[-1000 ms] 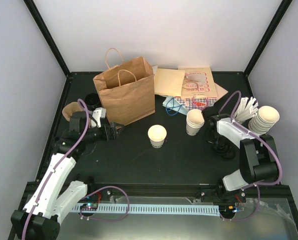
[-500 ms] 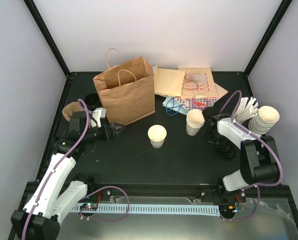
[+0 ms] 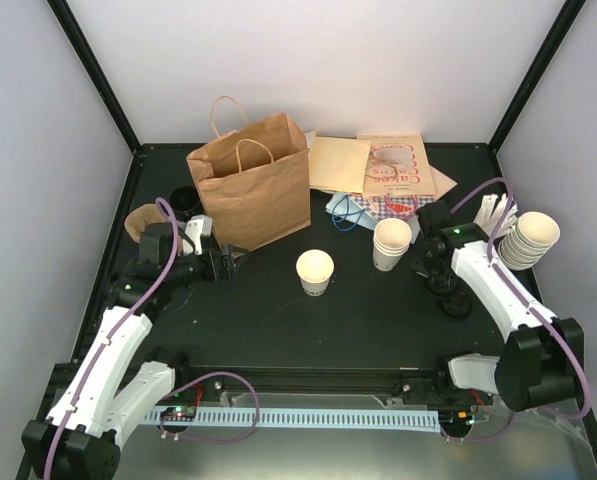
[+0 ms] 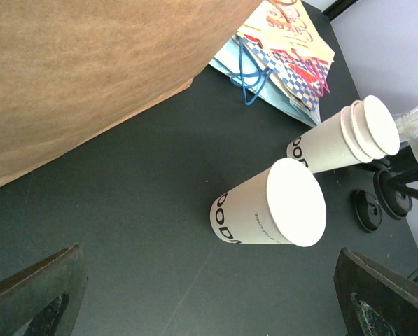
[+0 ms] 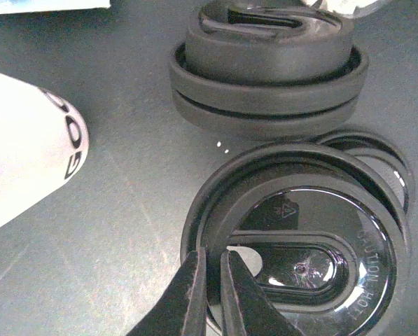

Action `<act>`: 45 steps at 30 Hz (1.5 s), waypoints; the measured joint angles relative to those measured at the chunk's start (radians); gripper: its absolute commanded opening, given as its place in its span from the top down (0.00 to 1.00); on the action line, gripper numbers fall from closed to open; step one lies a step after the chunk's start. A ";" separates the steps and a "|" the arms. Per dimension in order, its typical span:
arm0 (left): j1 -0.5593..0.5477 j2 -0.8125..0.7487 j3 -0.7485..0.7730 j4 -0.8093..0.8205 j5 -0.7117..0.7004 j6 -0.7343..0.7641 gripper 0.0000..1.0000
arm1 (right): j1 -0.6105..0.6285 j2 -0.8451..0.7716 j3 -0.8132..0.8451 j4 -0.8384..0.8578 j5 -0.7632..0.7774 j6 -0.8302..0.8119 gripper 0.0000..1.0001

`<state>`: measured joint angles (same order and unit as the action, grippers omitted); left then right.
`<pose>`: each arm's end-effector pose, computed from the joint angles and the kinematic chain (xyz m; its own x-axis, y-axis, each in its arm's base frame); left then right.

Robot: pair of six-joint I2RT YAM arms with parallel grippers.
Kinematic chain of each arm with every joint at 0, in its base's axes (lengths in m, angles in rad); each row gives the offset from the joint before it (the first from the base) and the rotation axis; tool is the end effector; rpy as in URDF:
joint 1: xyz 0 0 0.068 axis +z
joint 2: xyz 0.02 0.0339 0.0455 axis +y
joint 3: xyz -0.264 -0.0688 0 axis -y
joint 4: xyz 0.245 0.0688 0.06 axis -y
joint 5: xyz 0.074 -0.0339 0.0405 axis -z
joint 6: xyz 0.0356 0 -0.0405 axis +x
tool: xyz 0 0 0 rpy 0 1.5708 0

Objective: Pack the takeout coffee

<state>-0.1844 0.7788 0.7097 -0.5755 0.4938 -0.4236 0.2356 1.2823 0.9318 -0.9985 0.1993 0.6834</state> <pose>0.1590 -0.0468 0.2786 -0.7579 -0.2268 -0.6116 0.2439 0.7711 -0.5882 0.2151 0.0444 0.2326 -0.8533 0.4317 -0.2925 0.4544 0.8907 -0.0109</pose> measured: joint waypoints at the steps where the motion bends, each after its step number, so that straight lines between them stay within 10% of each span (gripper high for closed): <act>1: 0.000 0.000 0.000 0.000 0.000 0.000 0.01 | 0.000 -0.008 0.006 -0.010 -0.014 0.003 0.91; 21: 0.000 -0.026 0.000 0.000 0.003 -0.015 0.01 | 0.175 -0.188 0.176 -0.180 -0.138 0.000 0.95; 33: -0.038 -0.003 -0.066 0.067 0.051 -0.106 0.01 | 0.592 0.048 0.429 -0.105 -0.085 0.025 0.93; 45: -0.119 0.089 -0.073 0.169 0.073 -0.172 0.01 | 0.713 0.274 0.457 0.063 -0.070 -0.049 0.93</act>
<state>-0.3031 0.8677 0.6369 -0.4065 0.5667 -0.5953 0.9485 1.5566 1.3888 -0.9356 0.1295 0.6346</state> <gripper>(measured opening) 0.988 0.069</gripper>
